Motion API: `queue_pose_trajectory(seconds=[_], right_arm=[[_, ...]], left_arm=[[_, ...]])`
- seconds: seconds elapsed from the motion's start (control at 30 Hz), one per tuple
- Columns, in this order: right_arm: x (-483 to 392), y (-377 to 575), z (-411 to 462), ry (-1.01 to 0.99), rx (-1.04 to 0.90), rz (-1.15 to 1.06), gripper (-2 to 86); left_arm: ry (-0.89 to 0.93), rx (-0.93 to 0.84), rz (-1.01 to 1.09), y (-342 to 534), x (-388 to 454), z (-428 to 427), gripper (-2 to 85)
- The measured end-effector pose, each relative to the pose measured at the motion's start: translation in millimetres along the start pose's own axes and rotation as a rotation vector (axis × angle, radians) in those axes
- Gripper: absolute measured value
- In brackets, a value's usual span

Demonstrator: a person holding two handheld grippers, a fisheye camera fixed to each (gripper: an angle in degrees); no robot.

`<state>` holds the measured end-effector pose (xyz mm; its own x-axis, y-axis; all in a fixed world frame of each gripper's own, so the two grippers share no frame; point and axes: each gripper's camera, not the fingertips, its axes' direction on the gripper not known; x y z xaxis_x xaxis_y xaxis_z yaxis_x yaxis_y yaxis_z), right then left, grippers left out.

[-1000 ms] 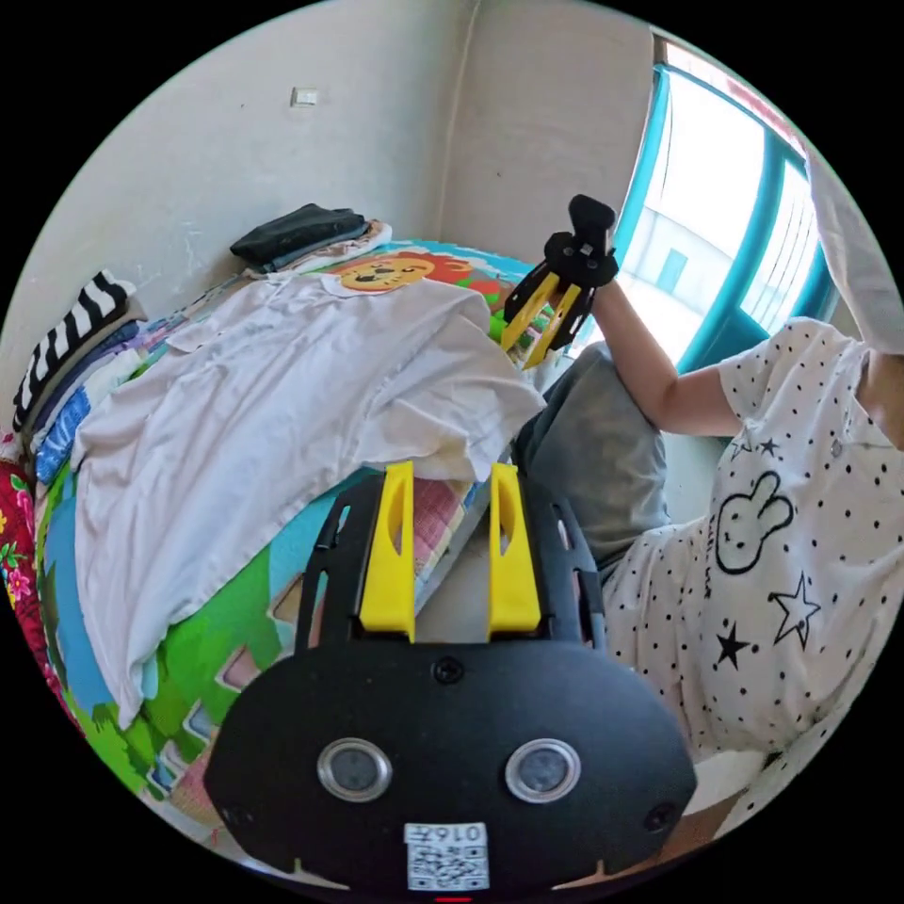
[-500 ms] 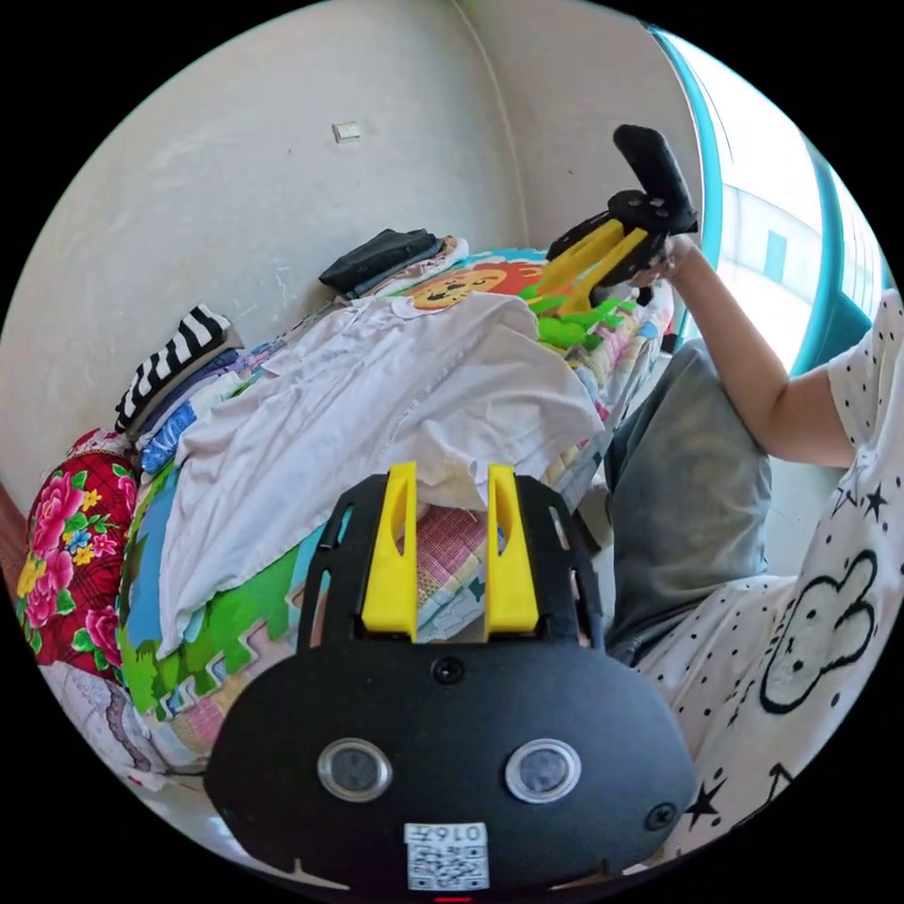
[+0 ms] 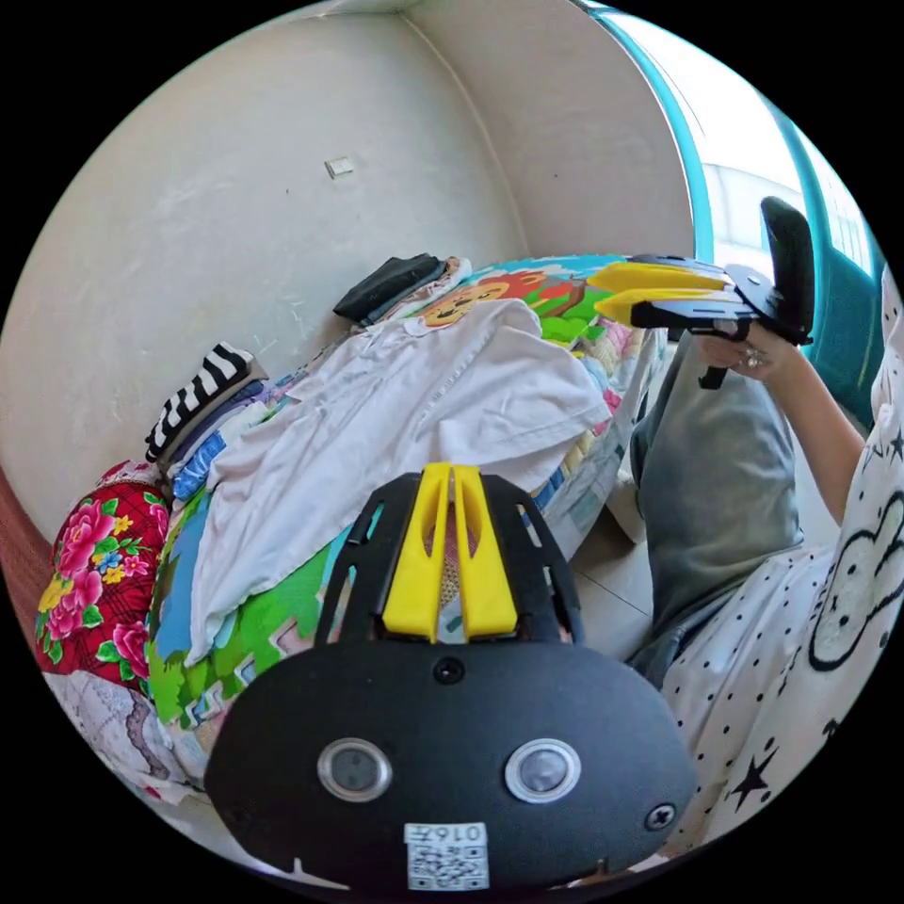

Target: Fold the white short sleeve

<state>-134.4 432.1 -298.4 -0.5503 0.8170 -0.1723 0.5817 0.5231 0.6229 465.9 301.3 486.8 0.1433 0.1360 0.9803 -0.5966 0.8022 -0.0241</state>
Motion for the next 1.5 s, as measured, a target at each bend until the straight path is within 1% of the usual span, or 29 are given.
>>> queue_pose_trajectory(seconds=[0.07, 0.13, 0.23, 0.4, 0.53, 0.6, 0.67, 0.7, 0.77, 0.83, 0.87, 0.9, 0.93, 1.0, 1.17, 1.27, 1.37, 1.43, 1.47, 1.5], right_arm=[[-27, -1, 4, 0.002, -0.076, -0.068, 10.3], [-42, -1, 10, -0.007, -0.117, -0.081, 10.7], [-63, -2, 18, -0.058, -0.168, -0.121, 11.2], [-85, -6, 21, -0.032, -0.196, -0.158, 11.3], [-91, -8, 19, -0.019, -0.208, -0.163, 11.3], [-91, -8, 19, -0.009, -0.214, -0.152, 11.3], [-91, -8, 20, -0.009, -0.215, -0.136, 11.3], [-91, -8, 20, -0.01, -0.213, -0.134, 11.3], [-94, -8, 22, -0.008, -0.205, -0.128, 11.3], [-97, -8, 24, -0.008, -0.206, -0.135, 11.3], [-99, -7, 27, -0.007, -0.206, -0.14, 11.3], [-101, -6, 28, -0.007, -0.206, -0.141, 11.3], [-103, -5, 31, -0.005, -0.208, -0.145, 11.3], [-107, -2, 35, 0.0, -0.214, -0.155, 11.3], [-118, 13, 60, 0.062, -0.227, -0.147, 11.4], [-129, 26, 84, 0.119, -0.279, -0.193, 11.6], [-130, 38, 99, 0.161, -0.285, -0.192, 11.0], [-125, 46, 106, 0.178, -0.295, -0.186, 9.1], [-121, 52, 110, 0.171, -0.316, -0.201, 4.2], [-120, 55, 112, 0.162, -0.326, -0.213, 1.8]], left_arm=[[0.023, -0.005, -0.03, 2, 1, -2, 0.4], [0.013, -0.015, -0.049, 1, 5, -2, 2.7], [0.003, -0.043, -0.016, -3, 20, -2, 5.6], [-0.09, -0.044, -0.024, -9, 36, -8, 5.7], [-0.098, -0.009, -0.057, -11, 39, -18, 7.8], [-0.043, 0.033, -0.061, -9, 41, -26, 9.6], [-0.044, 0.011, -0.049, -9, 44, -23, 10.0], [-0.078, -0.018, -0.055, -9, 45, -18, 10.0], [-0.126, -0.04, -0.065, -9, 46, -13, 9.8], [-0.133, -0.025, -0.068, -9, 47, -11, 8.8], [-0.135, -0.019, -0.069, -10, 48, -10, 7.7], [-0.157, -0.022, -0.072, -11, 50, -8, 3.6], [-0.177, -0.022, -0.078, -11, 50, -8, 1.6], [-0.221, 0.012, -0.075, -10, 51, -15, -0.2], [-0.163, 0.077, -0.068, -3, 43, -38, -0.9], [-0.161, 0.08, -0.085, 2, 32, -47, -1.0], [-0.156, 0.083, -0.082, 8, 23, -51, -1.0], [-0.144, 0.084, -0.065, 13, 20, -51, -1.0], [-0.15, 0.078, -0.052, 16, 18, -50, -1.0], [-0.168, 0.062, -0.043, 19, 15, -47, -1.0]])
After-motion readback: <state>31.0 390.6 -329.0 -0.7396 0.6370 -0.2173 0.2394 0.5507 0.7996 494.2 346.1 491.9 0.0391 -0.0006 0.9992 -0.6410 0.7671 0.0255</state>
